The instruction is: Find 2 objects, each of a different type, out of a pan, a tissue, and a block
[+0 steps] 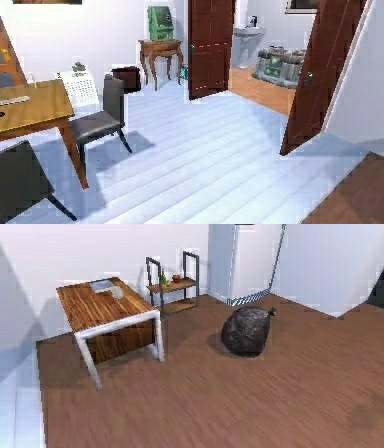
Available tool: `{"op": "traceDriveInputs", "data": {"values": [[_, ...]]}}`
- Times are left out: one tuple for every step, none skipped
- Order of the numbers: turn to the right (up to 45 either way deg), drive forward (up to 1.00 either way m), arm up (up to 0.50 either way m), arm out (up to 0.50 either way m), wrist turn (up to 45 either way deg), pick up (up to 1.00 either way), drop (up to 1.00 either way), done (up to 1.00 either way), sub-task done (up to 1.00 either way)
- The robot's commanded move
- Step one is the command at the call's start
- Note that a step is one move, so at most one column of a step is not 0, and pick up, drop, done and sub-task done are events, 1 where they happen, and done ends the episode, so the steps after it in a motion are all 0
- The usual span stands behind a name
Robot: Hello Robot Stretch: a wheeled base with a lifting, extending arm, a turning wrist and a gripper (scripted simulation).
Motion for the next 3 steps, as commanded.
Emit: {"op": "traceDriveInputs", "data": {"values": [[0.0,1.0,0.0,0.0,0.0,0.0,0.0,0.0,0.0],[0.0,1.0,0.0,0.0,0.0,0.0,0.0,0.0,0.0],[3.0,0.0,0.0,0.0,0.0,0.0,0.0,0.0,0.0]]}}
